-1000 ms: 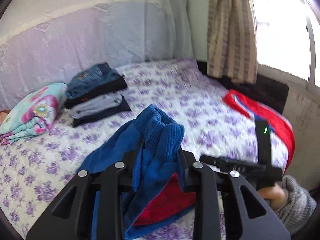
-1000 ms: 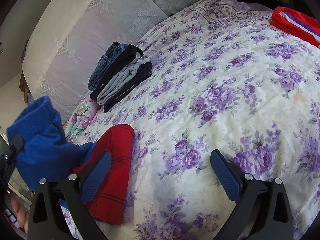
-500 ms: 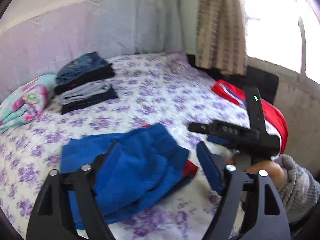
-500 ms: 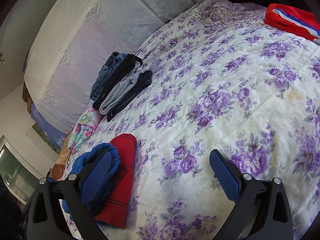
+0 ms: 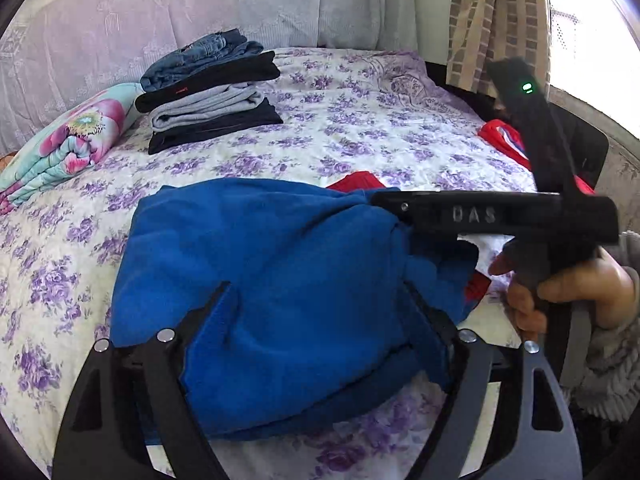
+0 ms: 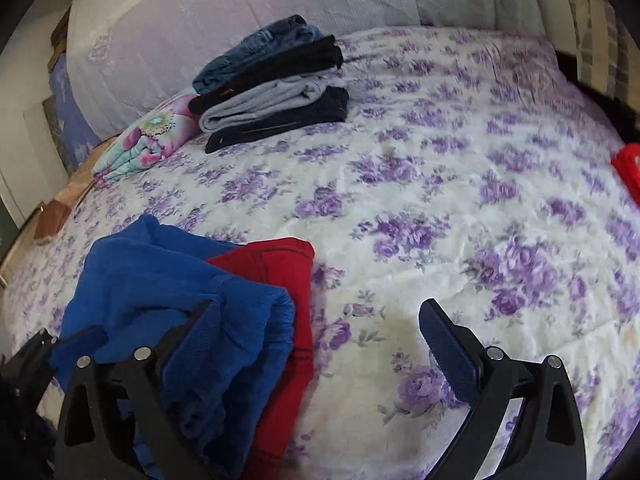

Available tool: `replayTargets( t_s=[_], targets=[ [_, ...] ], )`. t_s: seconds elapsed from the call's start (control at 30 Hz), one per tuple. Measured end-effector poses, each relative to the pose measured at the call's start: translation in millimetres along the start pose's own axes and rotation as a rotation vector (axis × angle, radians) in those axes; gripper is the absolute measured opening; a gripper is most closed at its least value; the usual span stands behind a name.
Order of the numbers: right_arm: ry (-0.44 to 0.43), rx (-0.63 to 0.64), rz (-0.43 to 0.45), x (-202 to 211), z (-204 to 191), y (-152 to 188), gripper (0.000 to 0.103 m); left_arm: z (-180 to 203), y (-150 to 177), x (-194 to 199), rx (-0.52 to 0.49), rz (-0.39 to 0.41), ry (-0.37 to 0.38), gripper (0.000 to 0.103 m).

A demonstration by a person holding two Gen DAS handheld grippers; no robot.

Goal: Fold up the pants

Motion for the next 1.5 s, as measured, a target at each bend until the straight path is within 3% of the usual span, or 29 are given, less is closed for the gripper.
replayTargets(
  t_s=[0.13, 0.23, 0.3, 0.4, 0.47, 0.53, 0.57, 0.67, 0.77, 0.87, 0.97, 1.03, 1.07, 1.13, 1.2, 1.37, 1.5],
  targets=[
    [-0.033, -0.018, 0.095, 32.4, -4.3, -9.2, 0.099, -6.8, -4.1, 27.8, 0.065, 0.072, 0.053, 0.079],
    [-0.07, 0.079, 0.158, 58.1, -35.2, -18.2, 0.099, -23.7, -7.6, 52.2, 0.103, 0.139, 0.007, 0.082],
    [-0.041, 0.168, 0.169, 60.9, -57.1, -17.8, 0.099, -41.2, -6.3, 60.7, 0.153, 0.15, -0.024, 0.083],
    [0.058, 0.296, 0.195, 48.6, -85.4, -15.6, 0.099, -64.6, 2.0, 54.6, 0.218, 0.101, -0.058, 0.083],
    [0.129, 0.375, 0.138, 27.4, -94.4, -10.1, 0.099, -76.4, 15.5, 36.1, 0.25, 0.012, -0.073, 0.085],
    [0.129, 0.386, 0.07, 4.8, -91.8, -2.0, 0.099, -87.5, 30.4, 20.3, 0.315, -0.038, -0.039, 0.094],
    [0.105, 0.355, 0.044, -0.5, -86.8, -0.7, 0.099, -95.3, 32.6, 19.9, 0.387, -0.038, 0.012, 0.095],
    [0.06, 0.279, 0.034, 13.1, -81.9, -9.6, 0.099, -105.6, 31.3, 29.0, 0.45, -0.007, 0.061, 0.094],
    [-0.046, 0.262, 0.11, 51.9, -103.2, -20.9, 0.099, -103.3, 31.9, 36.9, 0.431, 0.02, 0.033, 0.093],
    [-0.142, 0.316, 0.107, 67.7, -142.6, -23.5, 0.099, -96.1, 31.4, 41.0, 0.38, 0.019, -0.025, 0.093],
    [-0.066, 0.43, 0.113, 49.3, -179.8, -20.2, 0.099, -96.9, 33.5, 39.0, 0.382, 0.002, -0.037, 0.095],
    [-0.013, 0.469, 0.033, 15.0, -190.8, -14.1, 0.099, -98.8, 38.8, 35.5, 0.407, -0.009, -0.027, 0.096],
    [0.012, 0.493, -0.023, -6.5, -192.2, -8.4, 0.099, -100.0, 39.2, 35.1, 0.416, -0.008, -0.019, 0.096],
    [-0.033, 0.452, -0.112, -37.4, -186.8, -0.6, 0.099, -102.6, 41.0, 35.7, 0.421, -0.006, -0.029, 0.096],
    [-0.063, 0.402, -0.116, -33.0, -182.3, -4.8, 0.099, -104.2, 41.5, 34.1, 0.431, -0.009, -0.023, 0.096],
    [-0.138, 0.296, 0.069, 47.1, -153.3, -23.2, 0.099, -106.8, 41.4, 43.1, 0.452, 0.03, 0.01, 0.096],
    [0.038, 0.285, 0.158, 75.5, -97.1, -9.1, 0.099, -117.3, 39.4, 62.7, 0.498, 0.118, 0.008, 0.096]
  ],
)
Point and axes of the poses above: each gripper's, at about its wrist camera, not at the fingertips, and x roughly against the way its jaws point, z to its right, y to its underside, the point moved 6 cm from there along -x, roughly the way its jaws point, and after that the axes turned 12 degrees about y, right-handed, at the moved point
